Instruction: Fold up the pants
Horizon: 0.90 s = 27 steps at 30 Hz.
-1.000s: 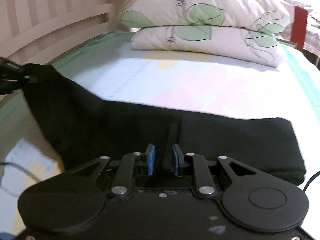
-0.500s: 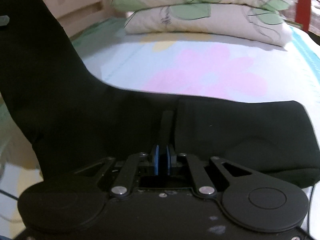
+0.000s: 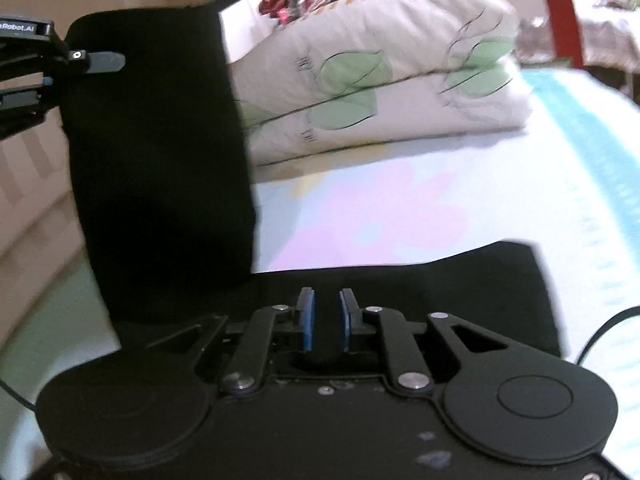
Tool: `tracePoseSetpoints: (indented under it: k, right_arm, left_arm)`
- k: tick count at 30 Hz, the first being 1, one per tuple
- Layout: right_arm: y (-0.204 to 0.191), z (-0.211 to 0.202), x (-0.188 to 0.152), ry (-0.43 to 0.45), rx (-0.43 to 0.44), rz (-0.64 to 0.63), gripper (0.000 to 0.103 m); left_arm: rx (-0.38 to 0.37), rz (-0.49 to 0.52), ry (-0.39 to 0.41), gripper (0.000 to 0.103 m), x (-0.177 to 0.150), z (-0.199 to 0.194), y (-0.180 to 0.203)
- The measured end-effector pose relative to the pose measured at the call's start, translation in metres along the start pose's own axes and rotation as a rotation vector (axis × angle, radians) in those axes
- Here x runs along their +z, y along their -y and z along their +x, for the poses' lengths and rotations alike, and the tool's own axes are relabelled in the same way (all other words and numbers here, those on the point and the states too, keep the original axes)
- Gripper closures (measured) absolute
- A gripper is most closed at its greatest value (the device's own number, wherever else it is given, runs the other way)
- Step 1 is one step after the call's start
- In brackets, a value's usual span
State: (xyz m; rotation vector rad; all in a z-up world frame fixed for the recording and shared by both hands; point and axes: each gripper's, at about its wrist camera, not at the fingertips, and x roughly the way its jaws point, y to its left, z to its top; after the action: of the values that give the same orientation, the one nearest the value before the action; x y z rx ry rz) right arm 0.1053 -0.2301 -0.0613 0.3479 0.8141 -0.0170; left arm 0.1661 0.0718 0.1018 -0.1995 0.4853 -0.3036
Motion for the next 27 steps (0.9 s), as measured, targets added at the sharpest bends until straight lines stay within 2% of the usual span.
tracePoseSetpoints:
  k: [7,8,12,15,17,20,23,26,27]
  right_arm:
    - [0.006,0.061,-0.012,-0.154,-0.147,0.054,0.084]
    - [0.000,0.074,-0.018,-0.194,-0.145,0.052,0.084]
    - [-0.039,0.088,-0.032,-0.197,-0.119,-0.086,0.083]
    - [-0.048,0.094,-0.025,-0.221,-0.074,-0.091,0.084]
    - [-0.039,0.089,-0.019,-0.219,-0.025,-0.045,0.085]
    - [-0.016,0.072,-0.009,-0.184,0.022,0.075,0.085]
    - [0.006,0.054,-0.001,-0.156,0.025,0.133,0.084]
    - [0.033,0.042,0.011,-0.135,-0.010,0.173,0.082]
    - [0.044,0.038,0.013,-0.131,-0.029,0.181,0.081]
  left_arm:
    - [0.023,-0.017,0.006,0.095,0.000,-0.015,-0.019]
    - [0.026,-0.022,0.007,0.095,0.000,-0.017,-0.023]
    - [0.044,-0.061,0.016,0.095,-0.001,-0.024,-0.040]
    - [0.071,-0.075,0.027,0.095,-0.002,-0.030,-0.047]
    - [0.084,-0.080,0.041,0.095,-0.003,-0.033,-0.045]
    - [0.101,-0.039,0.076,0.095,-0.007,-0.032,-0.023]
    - [0.067,-0.011,0.075,0.095,-0.020,-0.019,0.014]
    - [0.014,0.014,0.017,0.092,-0.043,0.006,0.059]
    - [-0.001,0.050,-0.034,0.091,-0.055,0.021,0.077]
